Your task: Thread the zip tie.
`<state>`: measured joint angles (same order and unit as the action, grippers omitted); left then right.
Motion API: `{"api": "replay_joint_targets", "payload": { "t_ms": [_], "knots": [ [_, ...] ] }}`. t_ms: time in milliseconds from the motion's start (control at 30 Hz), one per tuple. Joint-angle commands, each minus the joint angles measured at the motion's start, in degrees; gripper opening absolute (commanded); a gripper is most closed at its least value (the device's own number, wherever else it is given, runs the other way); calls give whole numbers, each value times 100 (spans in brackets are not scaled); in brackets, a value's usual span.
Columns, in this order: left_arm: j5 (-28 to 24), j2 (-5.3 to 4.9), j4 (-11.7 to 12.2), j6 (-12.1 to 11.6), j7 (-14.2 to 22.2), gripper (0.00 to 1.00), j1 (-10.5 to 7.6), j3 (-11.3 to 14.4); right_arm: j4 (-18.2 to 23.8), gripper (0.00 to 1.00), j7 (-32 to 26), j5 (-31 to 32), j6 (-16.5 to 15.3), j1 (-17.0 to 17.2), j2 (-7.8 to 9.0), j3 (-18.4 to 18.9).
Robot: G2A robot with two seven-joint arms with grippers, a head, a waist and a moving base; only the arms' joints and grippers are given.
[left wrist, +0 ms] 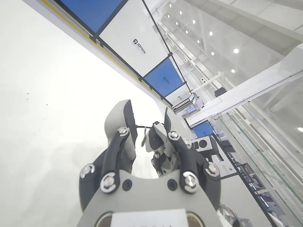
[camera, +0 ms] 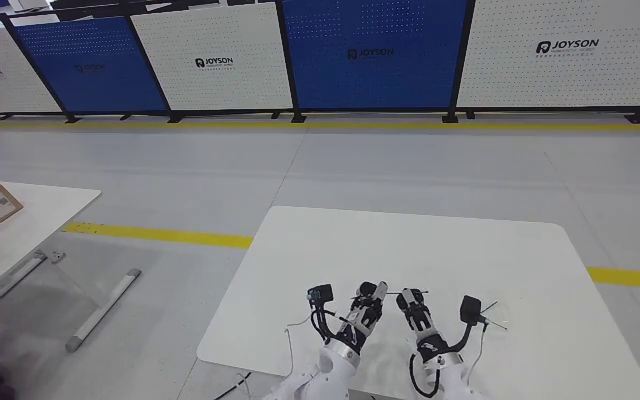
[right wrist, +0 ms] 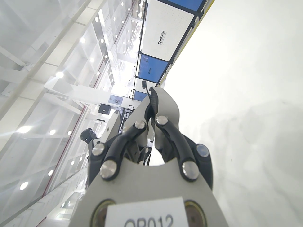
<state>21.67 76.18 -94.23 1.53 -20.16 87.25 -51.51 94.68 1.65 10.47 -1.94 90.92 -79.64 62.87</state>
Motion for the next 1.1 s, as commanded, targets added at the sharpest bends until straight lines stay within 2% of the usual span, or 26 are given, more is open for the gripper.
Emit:
{"api": "replay_joint_targets", "payload": {
  "t_ms": [0, 300, 400, 467, 733, 800, 1067],
  "knots": [
    [27, 8, 8, 25, 4, 23, -7, 8, 1, 0, -3, -8, -6, 2, -1, 4],
    [130, 37, 21, 93, -52, 24, 9, 3, -7, 0, 1, -73, 3, -4, -9, 41],
    [162, 43, 30, 121, -58, 20, 19, -5, -13, 0, -4, -84, 4, -9, -12, 41],
    [186, 49, 35, 134, -62, 13, 22, -8, -18, 0, -2, -95, -3, -9, -14, 42],
    [272, 69, 56, 173, -15, 15, 39, 10, -38, 0, 44, -119, 0, -13, -25, 46],
    [297, 73, 65, 199, 3, 18, 45, 10, -38, 0, 52, -119, 1, -13, -27, 48],
    [324, 92, 87, 233, 39, 14, 56, 1, -47, 0, 58, -112, -13, -9, -34, 48]
  ]
}}
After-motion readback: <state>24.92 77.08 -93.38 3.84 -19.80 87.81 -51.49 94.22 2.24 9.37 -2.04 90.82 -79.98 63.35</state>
